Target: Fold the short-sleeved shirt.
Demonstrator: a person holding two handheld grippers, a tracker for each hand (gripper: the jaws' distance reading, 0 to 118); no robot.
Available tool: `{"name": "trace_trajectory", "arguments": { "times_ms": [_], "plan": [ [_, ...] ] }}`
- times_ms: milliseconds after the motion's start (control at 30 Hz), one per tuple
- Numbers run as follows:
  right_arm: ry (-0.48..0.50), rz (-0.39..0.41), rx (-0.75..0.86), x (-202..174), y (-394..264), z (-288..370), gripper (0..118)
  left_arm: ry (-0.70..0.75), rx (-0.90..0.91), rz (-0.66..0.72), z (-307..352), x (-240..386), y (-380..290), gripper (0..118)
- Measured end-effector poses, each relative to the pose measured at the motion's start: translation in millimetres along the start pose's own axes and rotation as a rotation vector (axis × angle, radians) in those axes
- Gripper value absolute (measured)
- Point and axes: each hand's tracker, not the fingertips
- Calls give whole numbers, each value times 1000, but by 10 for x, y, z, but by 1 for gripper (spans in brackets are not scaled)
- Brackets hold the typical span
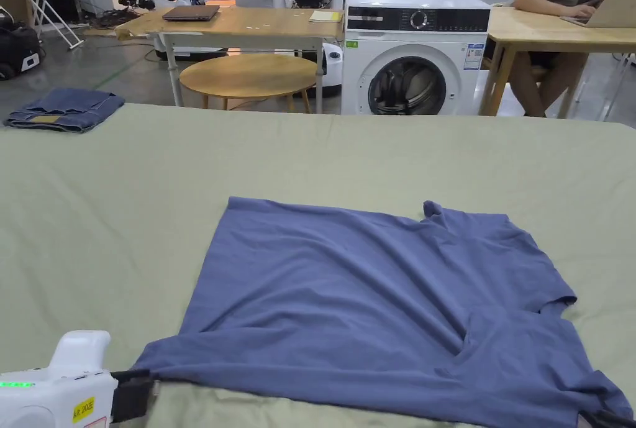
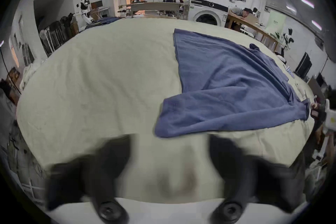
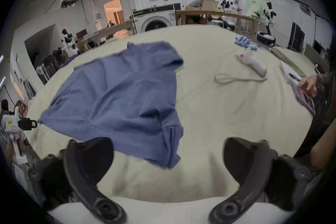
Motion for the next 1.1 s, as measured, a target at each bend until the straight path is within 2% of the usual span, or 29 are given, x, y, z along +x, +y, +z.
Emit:
{"name": "trace_trajectory", "arguments": {
  "times_ms": [33,100,133,167,200,233,267,300,333,367,400,467,533,567,633,667,800,933,967,1000,1033,1067,1100],
  "plan": [
    [27,-7,60,38,12,104,118,7,6,7,16,4,-29,112],
    [13,-5,48,12,31,229,118,34,38,15,118,26,-60,112],
    [4,2,50,8,22,272,118,45,35,16,159,37,-75,108],
    [-3,12,60,-34,-9,306,117,64,43,30,194,43,-92,94],
    [-24,22,67,-110,-39,326,112,82,46,39,230,54,-109,67],
    [-21,34,52,-131,-56,346,85,84,56,41,257,50,-134,33],
    [-16,32,53,-139,-82,357,85,90,54,39,253,45,-149,33],
    [-11,32,60,-158,-117,378,72,105,46,32,232,48,-153,22],
    [-19,31,64,-155,-137,330,38,117,41,21,188,45,-159,5],
    [-46,29,64,-164,-146,279,0,113,43,19,160,25,-154,0],
    [-32,34,70,-129,-180,270,0,90,21,11,133,12,-138,0],
    [3,-11,25,-68,-163,205,0,82,22,9,87,7,-96,0],
    [21,25,42,-58,-196,202,0,59,13,-26,36,3,-7,3],
    [10,37,43,-49,-199,192,0,59,3,-32,-7,-2,40,23],
    [7,43,58,-66,-162,198,0,62,-23,-30,-165,-40,142,112],
    [6,42,56,-51,-157,186,0,70,-26,-32,-208,-24,167,115],
    [-1,58,51,-148,-89,236,0,98,-59,-68,-436,32,291,108],
    [-16,82,30,-138,-43,138,0,96,-80,-115,-511,156,331,61],
    [-13,83,25,-136,-35,125,0,91,-75,-115,-476,178,339,44],
    [-12,84,24,-93,-37,96,0,72,-74,-119,-451,191,347,14],
    [-9,80,18,-89,-29,90,0,45,-61,-112,-408,205,349,0],
    [-7,82,19,-86,-23,89,0,12,-45,-97,-374,216,345,0],
    [-4,85,23,-98,-17,94,0,42,-53,-102,-347,239,353,0]
  ]
}}
